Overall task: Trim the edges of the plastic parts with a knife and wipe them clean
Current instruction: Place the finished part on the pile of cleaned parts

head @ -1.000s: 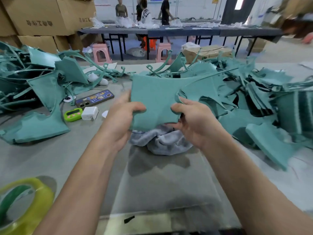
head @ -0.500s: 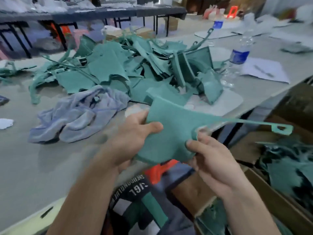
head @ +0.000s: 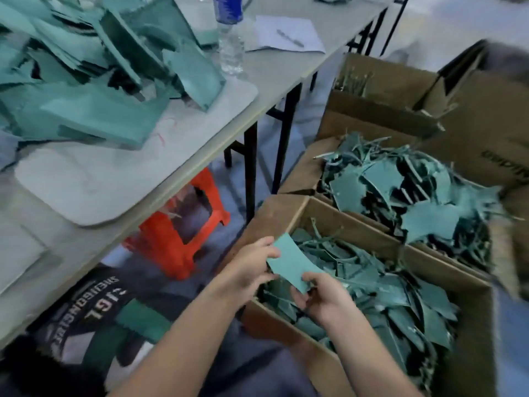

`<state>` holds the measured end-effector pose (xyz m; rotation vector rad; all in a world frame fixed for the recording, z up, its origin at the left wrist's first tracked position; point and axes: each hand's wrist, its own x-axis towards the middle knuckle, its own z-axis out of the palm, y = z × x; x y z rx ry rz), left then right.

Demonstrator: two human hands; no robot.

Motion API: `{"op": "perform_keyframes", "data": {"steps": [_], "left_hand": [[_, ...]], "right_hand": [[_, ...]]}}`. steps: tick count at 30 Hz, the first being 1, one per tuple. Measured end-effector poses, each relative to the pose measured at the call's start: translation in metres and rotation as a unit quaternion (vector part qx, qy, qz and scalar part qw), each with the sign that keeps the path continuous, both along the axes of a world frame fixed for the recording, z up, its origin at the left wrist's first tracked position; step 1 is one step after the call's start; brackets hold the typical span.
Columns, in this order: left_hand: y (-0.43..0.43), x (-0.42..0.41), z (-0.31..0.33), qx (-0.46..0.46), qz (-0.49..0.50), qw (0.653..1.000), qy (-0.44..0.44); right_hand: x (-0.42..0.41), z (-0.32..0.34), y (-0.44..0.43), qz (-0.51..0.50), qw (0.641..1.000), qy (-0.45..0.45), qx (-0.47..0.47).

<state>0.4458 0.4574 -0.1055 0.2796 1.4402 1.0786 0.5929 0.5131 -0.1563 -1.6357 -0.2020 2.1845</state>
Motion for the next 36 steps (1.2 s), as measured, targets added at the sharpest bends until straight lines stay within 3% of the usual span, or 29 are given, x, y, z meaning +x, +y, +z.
{"op": "perform_keyframes", "data": {"steps": [7,12,17,20,23,26,30,34,36], "left_hand": [[0.012,0.003,-0.021,-0.001,-0.007,1.0,-0.024],[0.015,-0.027,-0.005,0.027,0.009,0.997,0.073],[0.007,-0.058,0.046,0.12,-0.002,0.976,0.181],[-0.009,-0.084,0.097,0.186,0.044,0.95,0.248],[-0.038,-0.12,0.15,0.212,0.108,0.91,0.34],[-0.079,-0.16,0.192,0.22,0.191,0.87,0.397],[-0.145,-0.219,0.217,0.162,0.364,0.762,0.51],[-0.223,-0.278,0.214,-0.024,0.475,0.654,0.588],[-0.263,-0.302,0.205,-0.091,0.502,0.627,0.589]], "right_hand": [[0.032,-0.052,0.05,-0.13,0.985,0.101,-0.06],[-0.008,-0.042,0.041,-0.038,0.992,0.115,-0.022],[-0.071,0.042,0.029,0.111,0.97,0.193,0.097],[-0.112,0.113,0.022,0.199,0.926,0.233,0.221],[-0.158,0.179,0.007,0.296,0.854,0.25,0.348],[-0.21,0.226,-0.02,0.364,0.786,0.276,0.417],[-0.287,0.262,-0.074,0.451,0.698,0.268,0.486],[-0.368,0.272,-0.129,0.486,0.648,0.217,0.544],[-0.409,0.267,-0.142,0.479,0.567,0.12,0.659]]}}
